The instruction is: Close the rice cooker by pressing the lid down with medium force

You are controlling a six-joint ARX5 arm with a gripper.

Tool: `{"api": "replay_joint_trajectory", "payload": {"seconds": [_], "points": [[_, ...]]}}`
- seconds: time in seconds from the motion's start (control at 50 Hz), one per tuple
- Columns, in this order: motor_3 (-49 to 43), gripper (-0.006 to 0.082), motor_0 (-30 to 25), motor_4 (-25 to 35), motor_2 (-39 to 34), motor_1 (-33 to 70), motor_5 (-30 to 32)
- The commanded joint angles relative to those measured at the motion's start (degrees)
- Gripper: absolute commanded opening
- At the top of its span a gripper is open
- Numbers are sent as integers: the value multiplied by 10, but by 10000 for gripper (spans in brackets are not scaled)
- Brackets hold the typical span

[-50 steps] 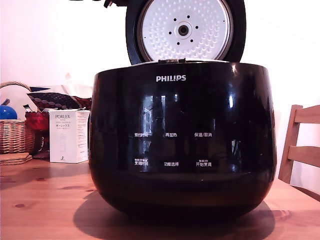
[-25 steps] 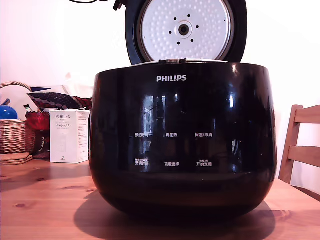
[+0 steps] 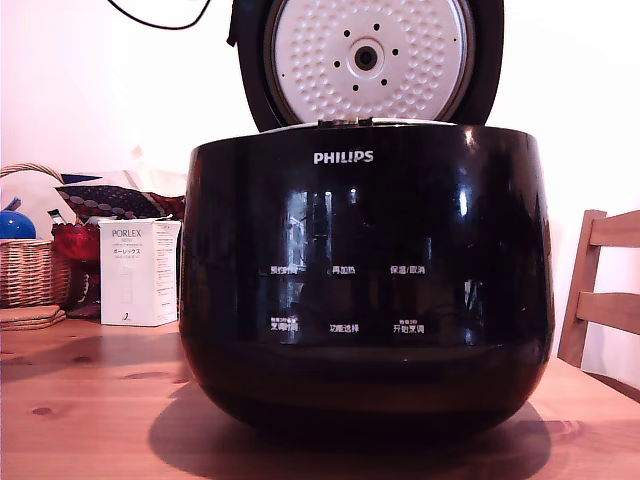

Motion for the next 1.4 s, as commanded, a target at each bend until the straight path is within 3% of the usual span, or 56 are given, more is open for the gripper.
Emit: {"api": "replay_joint_trajectory", "payload": {"seconds": [0.0,0.28,0.64,1.38], "points": [[-23,-22,-17,10,4,19,-1],[-76,-22,-48,6,4,19,6],[-95,-22,-86,-161,4,19,21],[-127,-22,-99,-269,3,19,21]]}}
